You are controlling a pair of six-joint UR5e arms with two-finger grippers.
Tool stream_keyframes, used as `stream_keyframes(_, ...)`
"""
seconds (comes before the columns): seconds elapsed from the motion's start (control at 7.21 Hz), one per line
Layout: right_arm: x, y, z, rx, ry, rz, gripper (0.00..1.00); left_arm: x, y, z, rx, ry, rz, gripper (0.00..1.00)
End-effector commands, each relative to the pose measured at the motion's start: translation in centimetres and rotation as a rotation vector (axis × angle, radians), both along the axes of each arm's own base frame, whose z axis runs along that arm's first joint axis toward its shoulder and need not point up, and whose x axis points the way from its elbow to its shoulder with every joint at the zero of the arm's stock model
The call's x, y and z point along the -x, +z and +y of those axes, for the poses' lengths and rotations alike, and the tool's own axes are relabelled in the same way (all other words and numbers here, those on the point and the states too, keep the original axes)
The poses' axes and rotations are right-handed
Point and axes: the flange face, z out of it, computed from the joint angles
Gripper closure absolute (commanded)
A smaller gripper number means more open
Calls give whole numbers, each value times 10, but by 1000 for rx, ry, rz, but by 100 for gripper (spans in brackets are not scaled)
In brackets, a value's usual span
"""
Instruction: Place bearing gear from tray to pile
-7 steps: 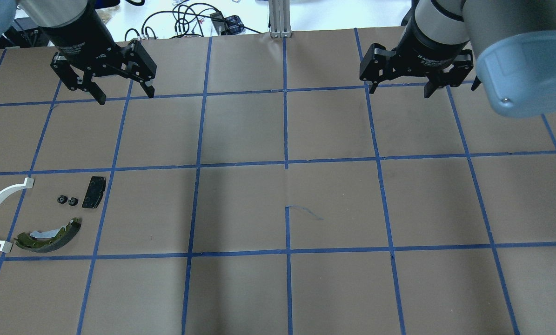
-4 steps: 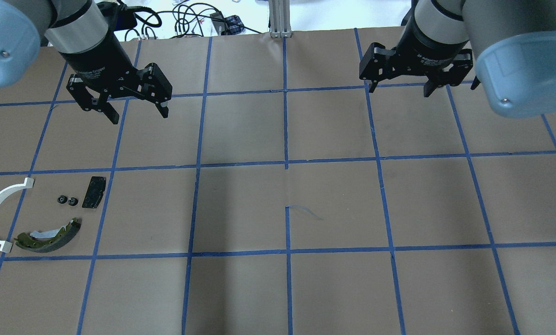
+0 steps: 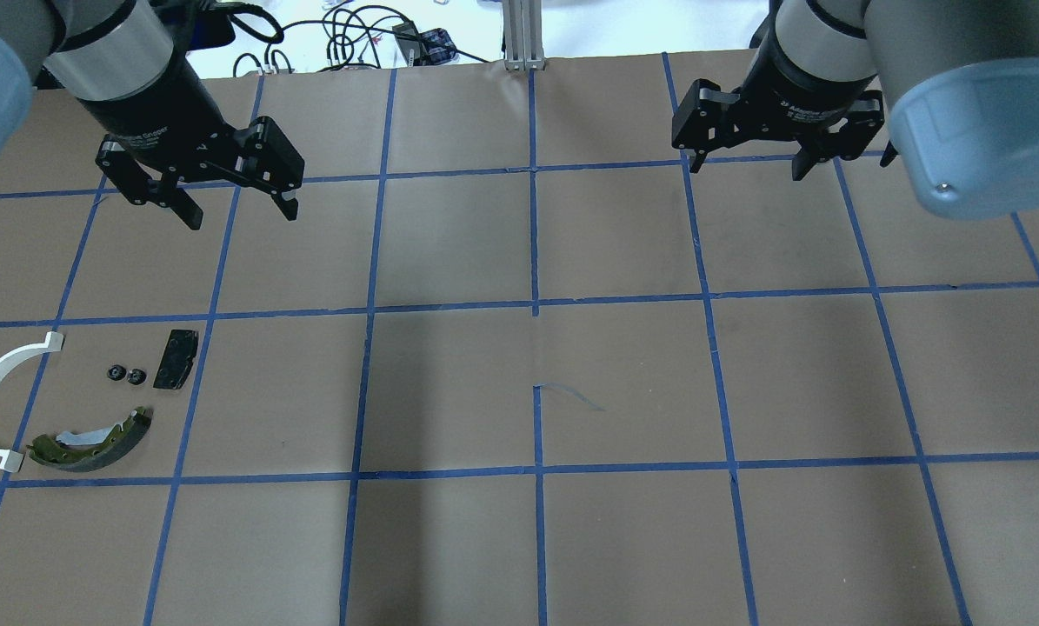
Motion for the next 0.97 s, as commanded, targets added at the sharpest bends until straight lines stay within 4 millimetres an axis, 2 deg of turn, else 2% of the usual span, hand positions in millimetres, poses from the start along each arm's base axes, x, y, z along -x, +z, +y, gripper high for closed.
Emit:
stream_keyframes(0.0,-1,0,0,1,2,-4,0,0,-5,2,-8,-8,3,0)
stream_keyframes(0.83,-1,0,0,0,1,-2,0,-1,-7,2,-6,-9,1,0)
